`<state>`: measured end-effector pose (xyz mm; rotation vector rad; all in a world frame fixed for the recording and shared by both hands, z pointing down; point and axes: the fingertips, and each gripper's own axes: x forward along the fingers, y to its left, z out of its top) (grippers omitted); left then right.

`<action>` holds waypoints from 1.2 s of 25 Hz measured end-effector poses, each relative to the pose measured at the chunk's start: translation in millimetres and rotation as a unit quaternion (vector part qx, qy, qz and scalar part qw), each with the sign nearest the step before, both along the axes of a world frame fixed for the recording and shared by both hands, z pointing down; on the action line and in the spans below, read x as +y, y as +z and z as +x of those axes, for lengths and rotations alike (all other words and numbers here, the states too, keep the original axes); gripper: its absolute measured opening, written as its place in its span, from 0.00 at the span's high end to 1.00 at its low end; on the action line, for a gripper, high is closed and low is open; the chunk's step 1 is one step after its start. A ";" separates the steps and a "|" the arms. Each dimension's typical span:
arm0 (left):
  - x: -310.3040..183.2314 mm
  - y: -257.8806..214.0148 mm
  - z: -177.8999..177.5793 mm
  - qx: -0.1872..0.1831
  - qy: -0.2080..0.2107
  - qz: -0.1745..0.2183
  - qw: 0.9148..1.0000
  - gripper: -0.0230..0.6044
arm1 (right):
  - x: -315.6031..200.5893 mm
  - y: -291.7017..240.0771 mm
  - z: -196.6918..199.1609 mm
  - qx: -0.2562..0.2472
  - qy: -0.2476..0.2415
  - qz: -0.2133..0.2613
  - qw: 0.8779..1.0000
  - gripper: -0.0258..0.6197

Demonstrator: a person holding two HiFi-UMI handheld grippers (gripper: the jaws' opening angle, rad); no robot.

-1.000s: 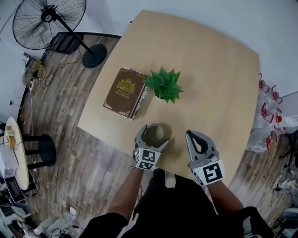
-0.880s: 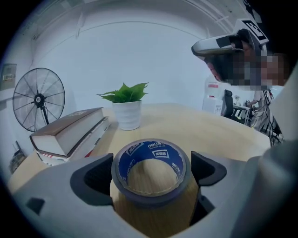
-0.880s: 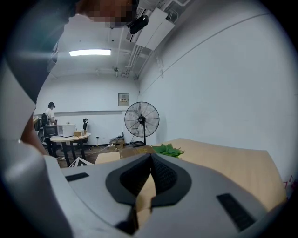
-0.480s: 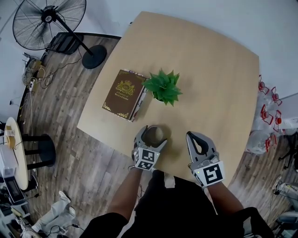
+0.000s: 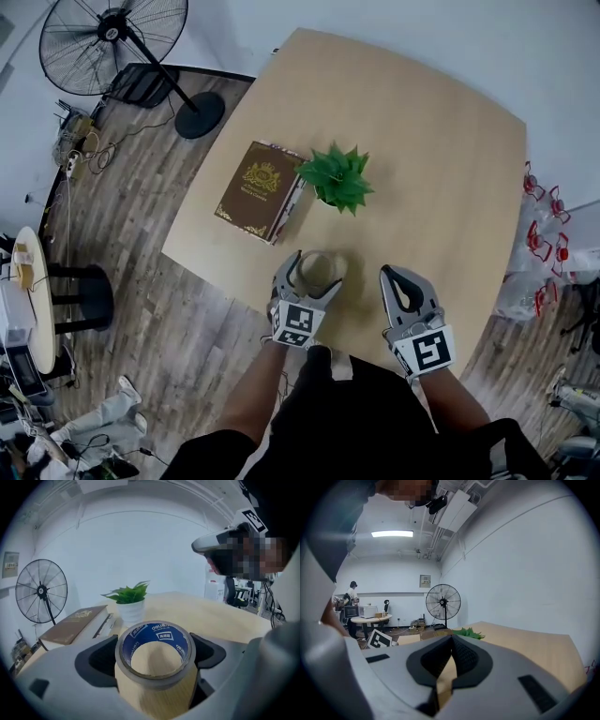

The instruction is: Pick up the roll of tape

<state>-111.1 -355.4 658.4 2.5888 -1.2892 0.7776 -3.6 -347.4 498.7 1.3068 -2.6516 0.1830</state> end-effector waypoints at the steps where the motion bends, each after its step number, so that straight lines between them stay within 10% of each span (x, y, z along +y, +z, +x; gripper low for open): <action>1: -1.1 -8.5 -0.6 0.004 -0.003 0.008 1.000 0.19 | -0.1 -0.8 0.3 -0.003 0.000 -0.002 1.000 0.97; 30: 39.8 -233.7 -12.5 0.070 -0.074 0.206 0.973 0.19 | 11.0 -53.5 -11.3 0.022 -0.018 0.088 0.996 0.97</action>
